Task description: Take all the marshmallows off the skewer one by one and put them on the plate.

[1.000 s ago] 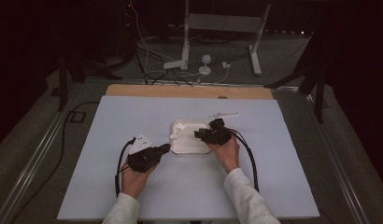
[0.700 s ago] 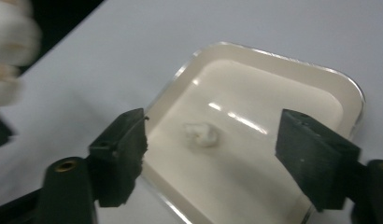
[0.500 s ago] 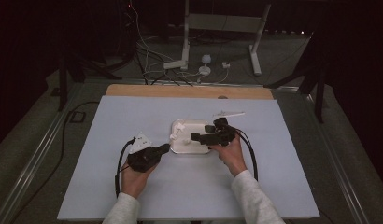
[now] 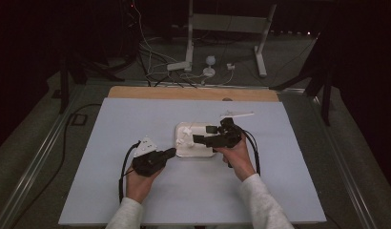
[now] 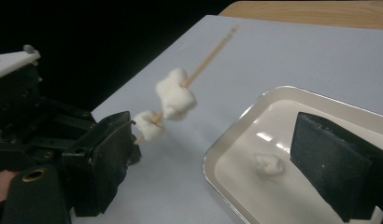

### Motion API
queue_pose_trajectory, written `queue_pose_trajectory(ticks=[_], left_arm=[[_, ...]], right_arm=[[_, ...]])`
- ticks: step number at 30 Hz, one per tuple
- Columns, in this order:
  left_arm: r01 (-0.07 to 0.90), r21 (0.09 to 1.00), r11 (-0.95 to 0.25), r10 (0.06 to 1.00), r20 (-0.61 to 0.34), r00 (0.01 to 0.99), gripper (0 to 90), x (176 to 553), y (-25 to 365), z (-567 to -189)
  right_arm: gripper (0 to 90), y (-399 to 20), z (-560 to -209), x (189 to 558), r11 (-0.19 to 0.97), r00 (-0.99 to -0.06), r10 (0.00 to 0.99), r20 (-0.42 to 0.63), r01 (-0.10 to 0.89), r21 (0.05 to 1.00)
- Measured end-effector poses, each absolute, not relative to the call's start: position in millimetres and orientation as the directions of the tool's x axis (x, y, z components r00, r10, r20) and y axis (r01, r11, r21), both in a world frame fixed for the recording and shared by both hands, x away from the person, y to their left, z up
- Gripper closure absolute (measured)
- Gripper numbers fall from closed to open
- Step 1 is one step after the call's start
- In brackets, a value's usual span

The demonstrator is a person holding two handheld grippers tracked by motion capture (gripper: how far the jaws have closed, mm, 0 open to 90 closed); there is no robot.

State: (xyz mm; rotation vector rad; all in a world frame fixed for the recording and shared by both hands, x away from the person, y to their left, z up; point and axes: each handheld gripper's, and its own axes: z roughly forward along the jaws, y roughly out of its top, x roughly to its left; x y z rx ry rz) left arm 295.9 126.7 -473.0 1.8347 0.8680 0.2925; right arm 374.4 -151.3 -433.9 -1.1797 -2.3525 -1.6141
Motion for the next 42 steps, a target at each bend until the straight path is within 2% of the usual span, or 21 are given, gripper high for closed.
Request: queue_pose_trajectory(ticks=[6, 8, 12, 13, 15, 16, 20, 21, 22, 23, 24, 33, 34, 36, 42], left_arm=[[0.421, 0.887, -0.192, 0.667, -0.197, 0.719, 89.9, 295, 125, -473], [0.421, 0.887, -0.19, 0.662, -0.2, 0.722, 89.9, 295, 125, -473], [0.424, 0.886, -0.188, 0.651, -0.211, 0.729, 90.0, 296, 123, -476], [0.422, 0.886, -0.189, 0.647, -0.211, 0.732, 90.0, 296, 122, -477], [0.417, 0.889, -0.188, 0.641, -0.211, 0.738, 90.0, 296, 121, -477], [0.413, 0.893, -0.178, 0.638, -0.215, 0.74, 90.0, 295, 121, -476], [0.414, 0.893, -0.176, 0.638, -0.217, 0.739, 90.0, 296, 121, -477], [0.416, 0.892, -0.177, 0.637, -0.218, 0.739, 90.0, 296, 121, -478], [0.418, 0.892, -0.174, 0.636, -0.223, 0.739, 90.0, 296, 121, -479], [0.419, 0.891, -0.172, 0.635, -0.225, 0.739, 90.0, 296, 121, -479], [0.417, 0.892, -0.175, 0.635, -0.221, 0.74, 90.0, 296, 120, -479], [0.405, 0.89, -0.211, 0.633, -0.191, 0.75, 90.0, 296, 119, -481], [0.406, 0.887, -0.22, 0.632, -0.187, 0.752, 90.0, 296, 119, -482], [0.404, 0.889, -0.218, 0.628, -0.189, 0.755, 90.0, 296, 120, -483], [0.387, 0.891, -0.239, 0.625, -0.164, 0.763, 90.0, 295, 118, -483]], right_arm=[[16.0, -143, -432, 375, 0.173, -0.72, 0.53, 0.448, 0.609, 0.774], [19.3, -141, -432, 375, 0.17, -0.718, 0.529, 0.452, 0.611, 0.773], [35.2, -140, -433, 375, 0.161, -0.719, 0.528, 0.452, 0.607, 0.778], [41.6, -139, -434, 377, 0.157, -0.719, 0.515, 0.467, 0.615, 0.773], [43.5, -138, -435, 377, 0.156, -0.716, 0.512, 0.475, 0.621, 0.768], [48.7, -136, -438, 378, 0.154, -0.712, 0.497, 0.496, 0.634, 0.758], [56.4, -134, -441, 380, 0.15, -0.7, 0.468, 0.54, 0.665, 0.732], [60.8, -134, -441, 380, 0.145, -0.695, 0.471, 0.544, 0.669, 0.729], [70.4, -133, -442, 380, 0.143, -0.69, 0.466, 0.554, 0.677, 0.722], [70.4, -133, -442, 380, 0.143, -0.69, 0.466, 0.554, 0.677, 0.722], [74.5, -133, -442, 380, 0.138, -0.686, 0.458, 0.565, 0.683, 0.717], [79.1, -139, -435, 378, 0.087, -0.679, 0.482, 0.555, 0.667, 0.74], [79.6, -146, -431, 379, 0.043, -0.663, 0.488, 0.567, 0.667, 0.744], [79.6, -150, -429, 380, 0.028, -0.659, 0.486, 0.574, 0.668, 0.743], [79.9, -157, -418, 381, 0.046, -0.671, 0.515, 0.533, 0.643, 0.765]])
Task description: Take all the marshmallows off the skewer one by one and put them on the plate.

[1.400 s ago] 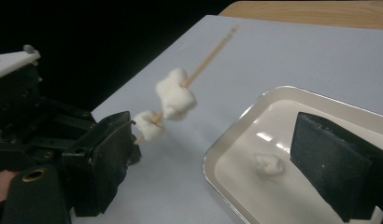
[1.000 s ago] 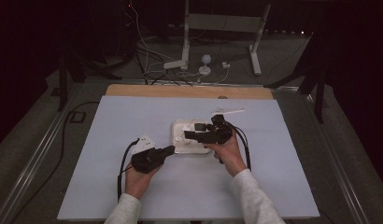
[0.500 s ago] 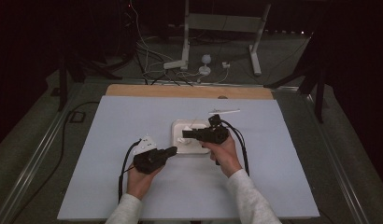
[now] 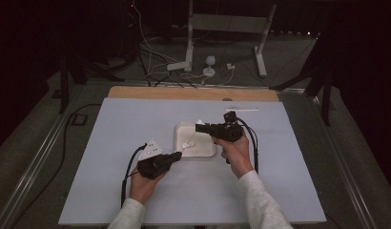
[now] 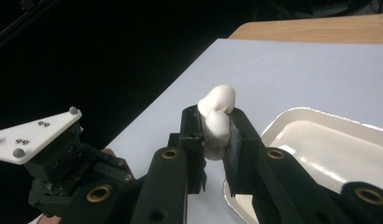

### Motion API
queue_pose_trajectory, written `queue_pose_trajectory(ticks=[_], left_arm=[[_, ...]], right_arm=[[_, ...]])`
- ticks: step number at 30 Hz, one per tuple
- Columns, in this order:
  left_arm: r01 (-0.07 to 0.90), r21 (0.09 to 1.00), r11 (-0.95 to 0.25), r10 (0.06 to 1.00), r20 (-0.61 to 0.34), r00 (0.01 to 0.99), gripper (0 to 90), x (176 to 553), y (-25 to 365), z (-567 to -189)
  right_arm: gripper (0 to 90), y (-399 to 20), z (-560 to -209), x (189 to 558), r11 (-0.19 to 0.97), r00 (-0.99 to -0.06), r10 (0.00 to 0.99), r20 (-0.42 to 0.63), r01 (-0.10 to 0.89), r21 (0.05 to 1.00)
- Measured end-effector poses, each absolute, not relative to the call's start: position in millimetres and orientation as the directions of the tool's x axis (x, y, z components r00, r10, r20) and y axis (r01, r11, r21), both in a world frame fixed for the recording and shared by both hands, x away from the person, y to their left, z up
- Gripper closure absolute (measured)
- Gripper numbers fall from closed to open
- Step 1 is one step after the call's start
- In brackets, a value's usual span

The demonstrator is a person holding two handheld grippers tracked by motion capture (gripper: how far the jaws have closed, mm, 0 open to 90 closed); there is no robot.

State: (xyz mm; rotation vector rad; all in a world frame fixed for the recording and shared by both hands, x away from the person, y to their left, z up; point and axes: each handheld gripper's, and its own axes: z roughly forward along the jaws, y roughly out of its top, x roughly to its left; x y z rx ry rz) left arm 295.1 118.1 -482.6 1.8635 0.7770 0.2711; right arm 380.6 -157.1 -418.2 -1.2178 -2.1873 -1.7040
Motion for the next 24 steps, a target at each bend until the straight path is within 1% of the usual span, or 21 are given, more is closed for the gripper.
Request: queue_pose_trajectory(ticks=[20, 22, 24], left_arm=[[0.36, 0.897, -0.258, 0.622, -0.131, 0.772, 90.0, 295, 122, -482], [0.363, 0.89, -0.275, 0.63, -0.118, 0.767, 90.0, 295, 122, -483], [0.375, 0.884, -0.278, 0.639, -0.121, 0.759, 90.0, 296, 125, -486]], right_arm=[[79.9, -160, -406, 382, 0.072, -0.686, 0.553, 0.473, 0.605, 0.793], [80.1, -161, -405, 383, 0.067, -0.685, 0.556, 0.471, 0.602, 0.796], [80.3, -167, -402, 384, 0.031, -0.672, 0.566, 0.478, 0.597, 0.802]])
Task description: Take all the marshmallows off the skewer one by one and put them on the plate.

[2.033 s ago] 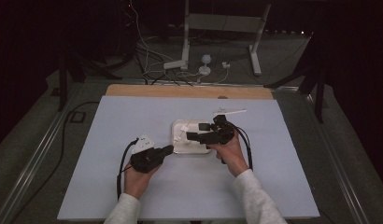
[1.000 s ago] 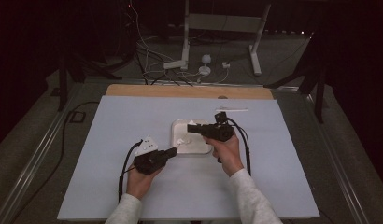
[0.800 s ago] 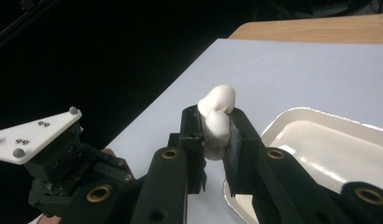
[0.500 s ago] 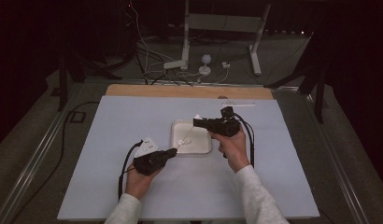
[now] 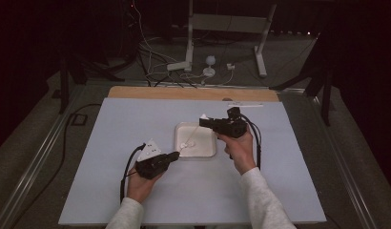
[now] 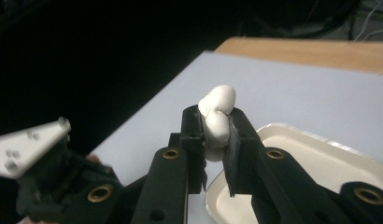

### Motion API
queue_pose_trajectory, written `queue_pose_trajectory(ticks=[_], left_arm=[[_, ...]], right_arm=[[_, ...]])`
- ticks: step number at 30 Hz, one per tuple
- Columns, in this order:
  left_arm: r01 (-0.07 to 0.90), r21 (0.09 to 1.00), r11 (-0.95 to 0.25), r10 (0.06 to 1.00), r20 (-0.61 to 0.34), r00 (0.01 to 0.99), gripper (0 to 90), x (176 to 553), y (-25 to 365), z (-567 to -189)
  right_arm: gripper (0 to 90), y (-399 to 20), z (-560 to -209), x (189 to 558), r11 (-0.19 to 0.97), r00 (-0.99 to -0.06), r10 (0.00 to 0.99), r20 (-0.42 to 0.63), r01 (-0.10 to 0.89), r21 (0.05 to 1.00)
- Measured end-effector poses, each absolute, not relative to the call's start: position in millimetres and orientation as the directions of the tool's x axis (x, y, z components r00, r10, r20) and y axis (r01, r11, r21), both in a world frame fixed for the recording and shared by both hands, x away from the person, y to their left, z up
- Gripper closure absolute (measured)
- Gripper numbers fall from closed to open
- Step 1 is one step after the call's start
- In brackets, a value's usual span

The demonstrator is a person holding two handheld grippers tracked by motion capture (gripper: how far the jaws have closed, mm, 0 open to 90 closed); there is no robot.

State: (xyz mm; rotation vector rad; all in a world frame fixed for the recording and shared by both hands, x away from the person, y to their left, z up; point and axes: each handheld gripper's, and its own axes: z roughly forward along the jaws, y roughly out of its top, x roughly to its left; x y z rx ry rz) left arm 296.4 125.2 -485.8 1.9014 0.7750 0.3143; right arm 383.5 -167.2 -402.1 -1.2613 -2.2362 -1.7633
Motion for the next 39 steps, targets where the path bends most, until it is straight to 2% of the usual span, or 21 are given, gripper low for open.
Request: queue_pose_trajectory(ticks=[2, 6, 15, 39], left_arm=[[0.383, 0.887, -0.257, 0.648, -0.136, 0.749, 90.0, 298, 130, -486], [0.39, 0.894, -0.222, 0.658, -0.157, 0.736, 90.0, 299, 133, -485], [0.399, 0.897, -0.193, 0.662, -0.181, 0.728, 90.0, 300, 136, -485], [0.406, 0.9, -0.159, 0.661, -0.208, 0.721, 90.0, 300, 139, -483]], right_arm=[[80.2, -175, -399, 384, 0.014, -0.663, 0.573, 0.482, 0.596, 0.803], [79.8, -177, -398, 381, 0.077, -0.676, 0.599, 0.428, 0.581, 0.81], [78.5, -169, -409, 379, 0.134, -0.686, 0.616, 0.387, 0.576, 0.807], [77.0, -153, -455, 379, 0.231, -0.642, 0.695, 0.323, 0.625, 0.746]])
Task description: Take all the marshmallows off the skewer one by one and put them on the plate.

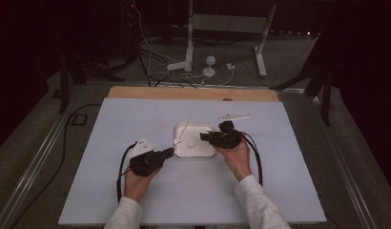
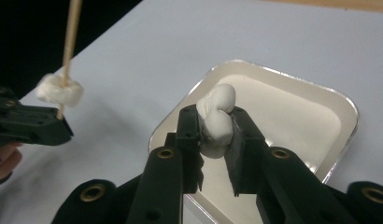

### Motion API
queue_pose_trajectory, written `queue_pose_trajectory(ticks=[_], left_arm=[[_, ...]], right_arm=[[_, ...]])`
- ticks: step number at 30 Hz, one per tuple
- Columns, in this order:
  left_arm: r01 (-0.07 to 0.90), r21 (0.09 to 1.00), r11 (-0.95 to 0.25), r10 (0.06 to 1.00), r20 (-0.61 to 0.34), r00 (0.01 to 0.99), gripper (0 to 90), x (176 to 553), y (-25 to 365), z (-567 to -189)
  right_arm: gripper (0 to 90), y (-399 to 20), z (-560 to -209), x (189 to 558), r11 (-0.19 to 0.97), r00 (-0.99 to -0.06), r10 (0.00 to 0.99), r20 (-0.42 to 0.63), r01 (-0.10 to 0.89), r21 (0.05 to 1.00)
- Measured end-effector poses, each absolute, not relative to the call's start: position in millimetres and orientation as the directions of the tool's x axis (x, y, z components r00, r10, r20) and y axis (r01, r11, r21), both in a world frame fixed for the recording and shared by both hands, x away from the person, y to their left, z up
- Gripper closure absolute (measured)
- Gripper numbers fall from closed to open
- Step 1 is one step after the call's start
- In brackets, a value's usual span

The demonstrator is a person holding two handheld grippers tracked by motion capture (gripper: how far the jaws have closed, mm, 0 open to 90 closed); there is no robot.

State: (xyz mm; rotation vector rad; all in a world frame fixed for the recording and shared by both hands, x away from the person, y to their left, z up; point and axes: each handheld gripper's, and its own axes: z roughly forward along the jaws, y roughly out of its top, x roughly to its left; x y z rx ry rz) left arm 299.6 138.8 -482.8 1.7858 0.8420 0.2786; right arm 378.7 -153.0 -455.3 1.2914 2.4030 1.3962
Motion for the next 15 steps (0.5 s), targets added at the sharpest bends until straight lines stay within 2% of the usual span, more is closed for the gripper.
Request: queue_pose_trajectory(ticks=[11, 12, 15], left_arm=[[0.409, 0.898, -0.16, 0.661, -0.21, 0.72, 90.0, 300, 138, -483], [0.41, 0.898, -0.16, 0.661, -0.21, 0.72, 90.0, 300, 138, -483], [0.41, 0.898, -0.161, 0.663, -0.209, 0.718, 90.0, 300, 138, -483]], right_arm=[[76.4, -148, -478, 380, 0.278, -0.622, 0.719, 0.311, 0.667, 0.691], [73.0, -148, -479, 380, 0.282, -0.62, 0.721, 0.311, 0.671, 0.686], [46.8, -147, -482, 382, 0.272, -0.609, 0.723, 0.326, 0.684, 0.677]])
